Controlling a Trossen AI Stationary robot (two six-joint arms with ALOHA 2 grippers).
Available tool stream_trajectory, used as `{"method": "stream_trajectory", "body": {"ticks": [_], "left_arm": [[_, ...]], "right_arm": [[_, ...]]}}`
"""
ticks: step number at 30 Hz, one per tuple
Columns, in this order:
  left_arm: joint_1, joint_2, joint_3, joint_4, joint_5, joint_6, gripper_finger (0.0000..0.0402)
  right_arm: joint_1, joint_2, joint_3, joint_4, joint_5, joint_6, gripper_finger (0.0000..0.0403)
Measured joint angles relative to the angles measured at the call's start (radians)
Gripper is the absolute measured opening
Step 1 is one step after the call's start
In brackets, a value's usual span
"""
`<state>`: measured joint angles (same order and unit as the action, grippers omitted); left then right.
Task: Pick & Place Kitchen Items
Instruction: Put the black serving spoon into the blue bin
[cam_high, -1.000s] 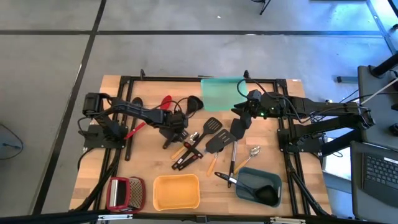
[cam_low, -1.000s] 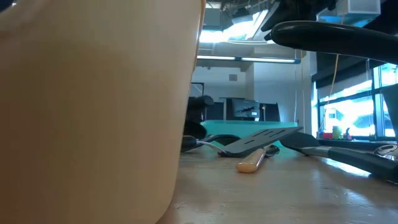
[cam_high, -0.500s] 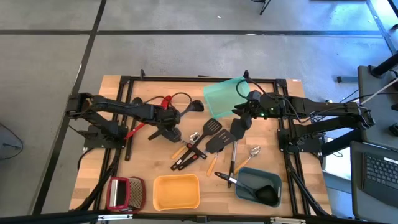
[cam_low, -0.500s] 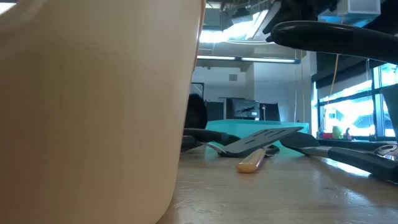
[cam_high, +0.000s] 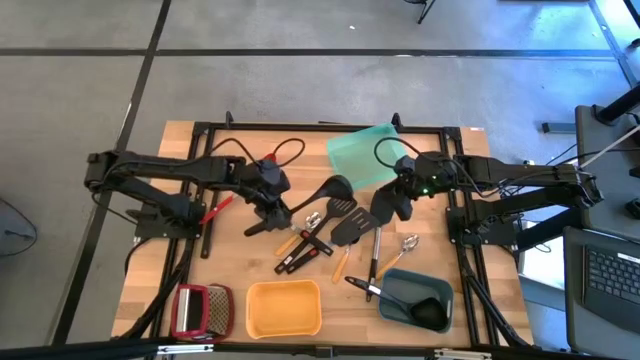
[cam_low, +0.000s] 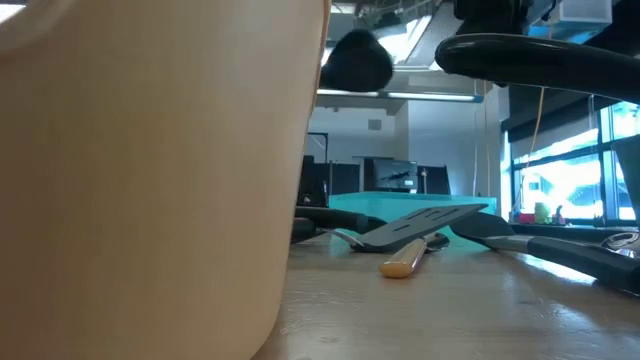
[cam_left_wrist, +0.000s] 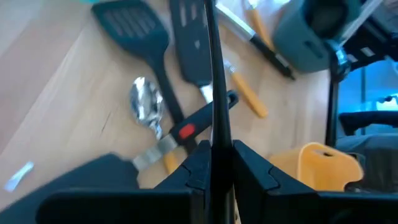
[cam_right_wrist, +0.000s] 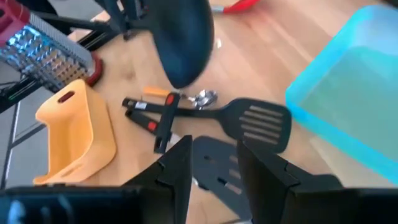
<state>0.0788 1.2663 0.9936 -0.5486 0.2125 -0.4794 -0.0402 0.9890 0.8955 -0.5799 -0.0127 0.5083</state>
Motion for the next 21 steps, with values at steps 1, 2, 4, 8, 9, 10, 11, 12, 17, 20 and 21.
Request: {"method": "stream_trajectory", "body": {"ticks": [1, 2, 4, 8, 9, 10, 11, 12, 17, 20, 21], "left_arm": [[0.0, 0.002, 0.01, 0.0, 0.002, 0.005, 0.0034], [0.002, 0.005, 0.017, 0.0, 0.002, 0.008, 0.0034], [0.008, 0.009, 0.022, 0.002, 0.002, 0.012, 0.0034], [0.016, 0.013, 0.021, 0.001, 0.005, 0.012, 0.0034], [0.017, 0.015, 0.021, -0.001, 0.009, 0.012, 0.0034], [0.02, 0.016, 0.021, -0.003, 0.015, 0.013, 0.0034], [0.024, 0.016, 0.021, -0.001, 0.019, 0.013, 0.0034], [0.028, 0.016, 0.021, 0.003, 0.025, 0.013, 0.0034], [0.055, 0.015, 0.021, 0.003, 0.048, 0.022, 0.0034], [0.064, 0.015, 0.021, 0.003, 0.053, 0.031, 0.0034], [0.066, 0.015, 0.021, 0.003, 0.055, 0.036, 0.0034]], "right_arm": [[0.001, 0.0, 0.0, -0.004, 0.0, 0.003, 0.0129], [0.002, 0.0, 0.0, -0.005, 0.0, 0.005, 0.0129], [0.002, 0.0, 0.0, -0.005, 0.0, 0.005, 0.0128], [0.002, 0.0, 0.0, 0.009, 0.001, 0.025, 0.0129], [0.002, 0.0, 0.0, 0.022, 0.005, 0.039, 0.0129], [0.003, 0.0, 0.0, 0.03, 0.009, 0.056, 0.0129], [0.003, 0.0, 0.0, 0.036, 0.009, 0.068, 0.0129], [0.003, 0.0, 0.0, 0.038, 0.009, 0.08, 0.0129], [0.003, 0.0, 0.0, 0.038, 0.009, 0.087, 0.0129], [0.003, 0.0, 0.0, 0.039, 0.008, 0.095, 0.0129], [0.003, 0.0, 0.0, 0.039, 0.008, 0.095, 0.0129]]}}
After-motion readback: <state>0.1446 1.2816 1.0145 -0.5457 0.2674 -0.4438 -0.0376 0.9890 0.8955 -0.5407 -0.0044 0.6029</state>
